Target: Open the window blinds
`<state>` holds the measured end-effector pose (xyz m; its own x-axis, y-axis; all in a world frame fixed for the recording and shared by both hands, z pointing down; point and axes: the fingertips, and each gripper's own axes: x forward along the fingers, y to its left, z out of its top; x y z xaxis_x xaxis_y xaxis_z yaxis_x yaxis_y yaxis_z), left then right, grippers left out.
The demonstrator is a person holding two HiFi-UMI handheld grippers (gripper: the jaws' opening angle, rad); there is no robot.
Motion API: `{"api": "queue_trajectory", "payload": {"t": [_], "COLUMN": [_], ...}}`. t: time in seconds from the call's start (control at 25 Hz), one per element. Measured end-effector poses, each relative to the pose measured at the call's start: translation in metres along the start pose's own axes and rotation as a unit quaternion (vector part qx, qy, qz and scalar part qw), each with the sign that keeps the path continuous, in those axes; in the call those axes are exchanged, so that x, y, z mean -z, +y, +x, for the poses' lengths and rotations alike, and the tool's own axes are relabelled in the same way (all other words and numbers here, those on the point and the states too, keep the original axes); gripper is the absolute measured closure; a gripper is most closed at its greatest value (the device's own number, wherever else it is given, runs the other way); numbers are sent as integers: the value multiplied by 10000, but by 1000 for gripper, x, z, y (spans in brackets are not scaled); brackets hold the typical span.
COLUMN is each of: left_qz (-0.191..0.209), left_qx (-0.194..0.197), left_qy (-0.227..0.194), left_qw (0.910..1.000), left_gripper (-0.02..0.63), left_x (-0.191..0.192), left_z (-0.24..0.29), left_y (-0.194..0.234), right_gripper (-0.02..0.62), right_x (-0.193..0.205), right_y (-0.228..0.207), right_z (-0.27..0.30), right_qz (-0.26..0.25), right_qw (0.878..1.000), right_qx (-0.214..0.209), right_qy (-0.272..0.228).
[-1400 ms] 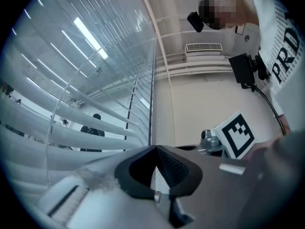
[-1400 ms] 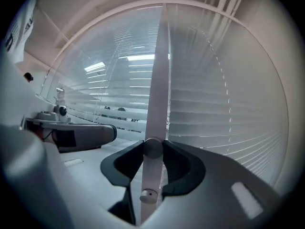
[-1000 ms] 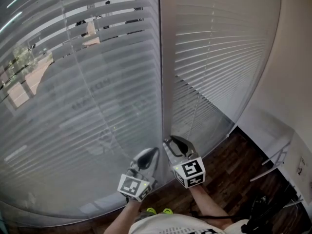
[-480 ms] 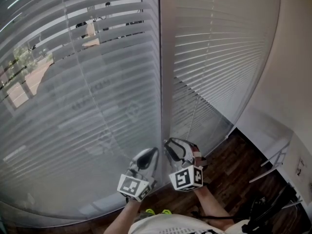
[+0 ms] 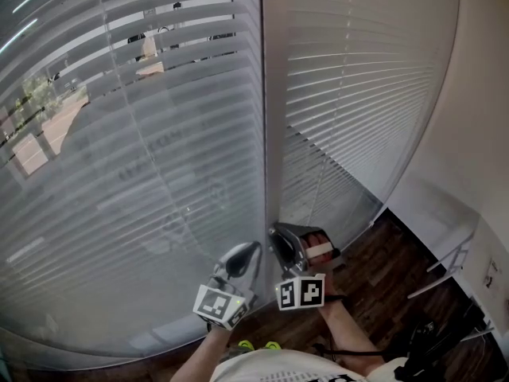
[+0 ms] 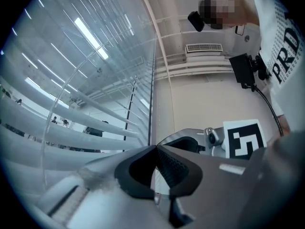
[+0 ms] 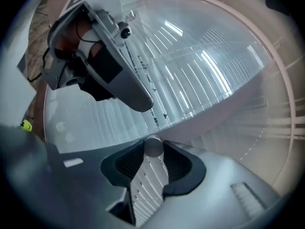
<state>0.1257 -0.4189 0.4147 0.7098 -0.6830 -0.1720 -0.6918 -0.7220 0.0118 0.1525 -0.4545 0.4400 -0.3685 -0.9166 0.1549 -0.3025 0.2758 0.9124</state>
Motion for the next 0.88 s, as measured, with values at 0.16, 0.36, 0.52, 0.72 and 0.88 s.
{"api": "queue_trajectory", "payload": {"t": [0.16,0.36,0.52,0.72,0.88], "left_qz": [-19,-40,-50,-58,-62], "left_qx": [10,-2,17,35,45], "left_qy": [19,40,36,40,39], "left_qw": [10000,10000,10000,10000,10000], "left_gripper": [612,612,612,612,612], "left_x": [0,2,2,3,3], "left_z": [0,0,0,-1,-1], "left_y": [-1,0,0,-1,-1], "right_gripper": [469,469,469,469,468], "right_x": [-1,-2,-1,-1,-1], "right_y": [0,-1,-2,-2,-4], "right_z": [0,-1,0,-1,0], "right_qz": [97,345,658,1153,1625], "right_qw": [9999,9994,9978,9932,9864], "right_qx": [23,11,8,-44,-112], "right_qy": [-62,-77,-113,-177,-227]}}
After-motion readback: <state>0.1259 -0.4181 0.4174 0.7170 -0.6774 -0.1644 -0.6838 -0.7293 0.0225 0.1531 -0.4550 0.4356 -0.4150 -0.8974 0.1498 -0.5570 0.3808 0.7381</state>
